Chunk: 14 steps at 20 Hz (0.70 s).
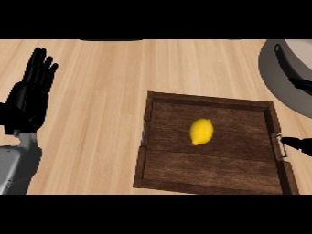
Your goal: Pick the lemon from the tray and place it in the pot
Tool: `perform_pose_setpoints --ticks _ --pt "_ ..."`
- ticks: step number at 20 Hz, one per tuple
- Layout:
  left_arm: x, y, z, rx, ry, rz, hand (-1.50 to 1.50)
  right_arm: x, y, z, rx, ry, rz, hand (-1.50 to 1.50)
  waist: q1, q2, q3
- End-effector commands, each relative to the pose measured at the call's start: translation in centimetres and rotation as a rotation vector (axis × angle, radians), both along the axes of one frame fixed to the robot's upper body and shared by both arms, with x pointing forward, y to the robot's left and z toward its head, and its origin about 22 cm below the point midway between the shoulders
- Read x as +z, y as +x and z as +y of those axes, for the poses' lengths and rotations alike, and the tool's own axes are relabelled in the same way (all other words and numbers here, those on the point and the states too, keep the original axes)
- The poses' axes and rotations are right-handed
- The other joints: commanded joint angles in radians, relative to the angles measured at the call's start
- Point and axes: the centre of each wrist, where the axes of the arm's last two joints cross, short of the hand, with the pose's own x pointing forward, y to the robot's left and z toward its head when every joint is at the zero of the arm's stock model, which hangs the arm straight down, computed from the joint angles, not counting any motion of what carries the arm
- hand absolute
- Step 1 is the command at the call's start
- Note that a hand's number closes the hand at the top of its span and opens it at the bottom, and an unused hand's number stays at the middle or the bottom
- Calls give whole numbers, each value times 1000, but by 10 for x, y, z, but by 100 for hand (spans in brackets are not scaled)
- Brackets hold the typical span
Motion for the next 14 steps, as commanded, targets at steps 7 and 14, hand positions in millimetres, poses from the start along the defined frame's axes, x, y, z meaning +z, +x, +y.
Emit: perform_pose_setpoints --ticks 7,14 --pt "-8 -6 7 6 4 -10 0 46 -11 42 77 -421 199 -150 4 -1 -1" --pt "-6 -9 9 -6 17 -34 0 55 -6 115 85 -506 288 -150 14 1 0"
